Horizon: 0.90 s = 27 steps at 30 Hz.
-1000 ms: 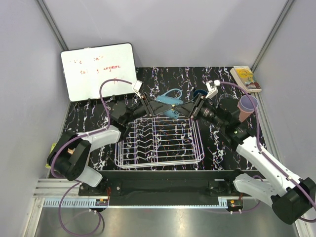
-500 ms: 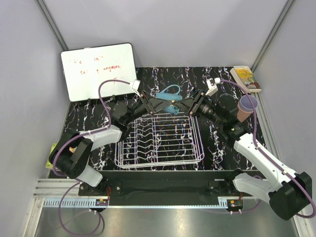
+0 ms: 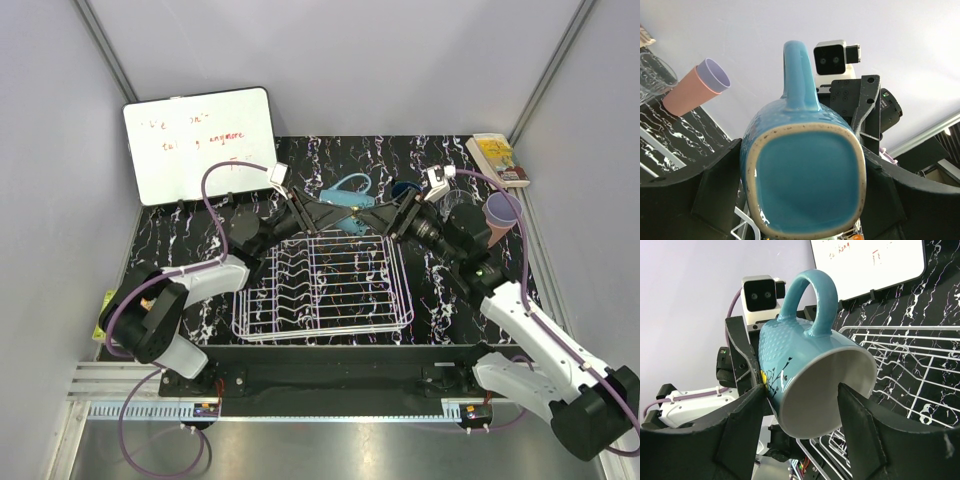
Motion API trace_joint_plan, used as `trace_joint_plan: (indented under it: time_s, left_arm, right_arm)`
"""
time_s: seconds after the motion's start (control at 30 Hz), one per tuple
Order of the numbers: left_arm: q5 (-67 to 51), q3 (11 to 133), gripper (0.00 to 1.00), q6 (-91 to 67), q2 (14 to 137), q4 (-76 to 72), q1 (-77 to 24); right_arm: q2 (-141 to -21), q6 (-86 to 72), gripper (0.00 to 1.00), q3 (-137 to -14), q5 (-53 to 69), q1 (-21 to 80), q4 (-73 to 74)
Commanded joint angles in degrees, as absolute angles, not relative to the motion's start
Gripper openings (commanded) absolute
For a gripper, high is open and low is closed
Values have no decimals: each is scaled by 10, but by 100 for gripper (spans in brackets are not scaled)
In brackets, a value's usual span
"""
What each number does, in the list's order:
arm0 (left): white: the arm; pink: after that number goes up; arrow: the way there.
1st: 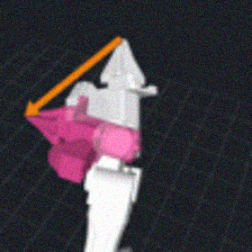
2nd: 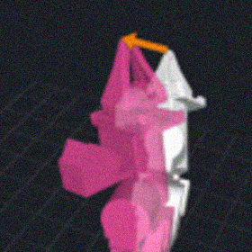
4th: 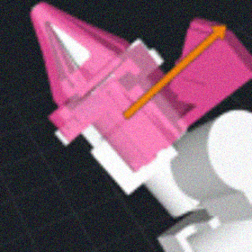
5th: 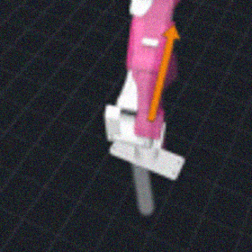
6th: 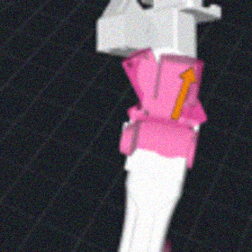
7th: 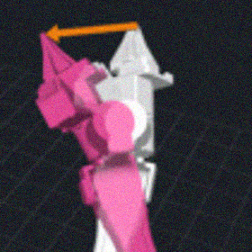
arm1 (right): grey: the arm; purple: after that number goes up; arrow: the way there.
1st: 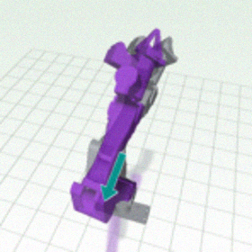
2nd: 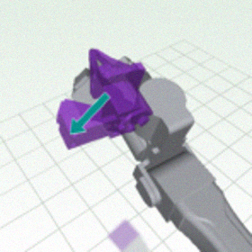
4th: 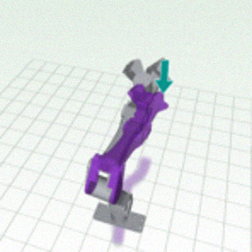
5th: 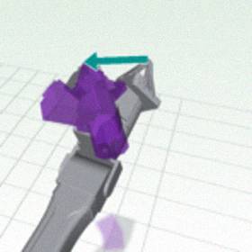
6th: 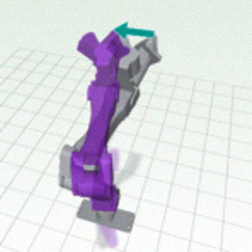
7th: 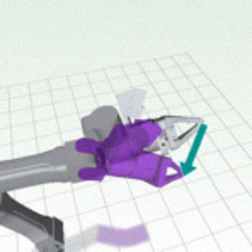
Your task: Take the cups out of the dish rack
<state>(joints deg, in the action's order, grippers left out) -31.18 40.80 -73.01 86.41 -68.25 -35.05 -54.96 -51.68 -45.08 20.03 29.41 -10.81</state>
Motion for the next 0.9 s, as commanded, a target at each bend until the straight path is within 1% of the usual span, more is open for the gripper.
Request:
trace_joint_plan:
  time_s: [0.0,0.23,0.47,0.67,0.87]
  left_arm:
    - [-405,425,0,-683,852,-706,-408]
    - [-389,426,0,-667,849,-686,-395]
    - [-374,440,0,-655,852,-661,-382]
    - [-367,439,0,-660,852,-661,-358]
    - [-375,439,0,-675,853,-676,-342]
  right_arm:
    - [-541,-529,69,-457,200,315,-183]
    - [-519,-528,71,-457,202,315,-178]
    - [-501,-531,78,-446,210,315,-192]
    - [-484,-511,82,-447,214,315,-163]
    - [-473,-501,82,-439,207,315,-146]
